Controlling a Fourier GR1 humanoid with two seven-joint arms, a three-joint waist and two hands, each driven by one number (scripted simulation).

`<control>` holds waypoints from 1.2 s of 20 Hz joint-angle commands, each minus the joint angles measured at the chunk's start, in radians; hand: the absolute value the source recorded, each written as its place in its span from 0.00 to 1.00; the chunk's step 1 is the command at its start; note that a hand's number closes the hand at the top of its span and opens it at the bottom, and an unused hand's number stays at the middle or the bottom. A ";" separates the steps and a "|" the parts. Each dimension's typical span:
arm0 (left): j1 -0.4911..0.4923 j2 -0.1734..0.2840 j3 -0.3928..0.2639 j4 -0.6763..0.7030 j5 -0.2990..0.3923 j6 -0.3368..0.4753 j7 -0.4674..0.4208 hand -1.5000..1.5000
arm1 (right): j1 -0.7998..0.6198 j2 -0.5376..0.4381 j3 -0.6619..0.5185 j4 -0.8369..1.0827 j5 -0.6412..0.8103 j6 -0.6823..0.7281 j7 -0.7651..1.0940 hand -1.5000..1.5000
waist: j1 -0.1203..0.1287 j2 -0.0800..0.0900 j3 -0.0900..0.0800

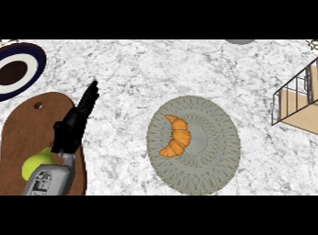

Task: Pick the lemon from the placemat and place it in the tiered shelf

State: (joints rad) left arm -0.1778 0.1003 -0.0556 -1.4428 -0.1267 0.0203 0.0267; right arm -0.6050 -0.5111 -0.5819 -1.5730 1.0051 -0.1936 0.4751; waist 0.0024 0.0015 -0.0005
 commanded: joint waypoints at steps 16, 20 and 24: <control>0.007 0.011 0.038 0.021 0.008 -0.037 -0.022 0.50 | 0.114 0.009 -0.054 -0.141 -0.125 -0.056 0.155 0.00 | -0.004 -0.002 0.000; 0.002 -0.033 -0.004 -0.001 -0.031 0.002 0.010 0.50 | 0.044 -0.083 -0.072 -0.086 -0.229 0.008 0.162 0.00 | -0.001 -0.002 0.000; -0.006 -0.021 0.023 0.028 -0.004 -0.026 -0.026 0.50 | 0.094 -0.060 -0.115 -0.187 -0.272 -0.037 0.183 0.00 | -0.005 -0.003 0.000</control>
State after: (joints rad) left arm -0.1822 0.0841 -0.0357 -1.4208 -0.1350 0.0011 0.0140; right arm -0.5330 -0.5815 -0.6762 -1.6965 0.7724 -0.2044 0.6373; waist -0.0013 -0.0009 -0.0003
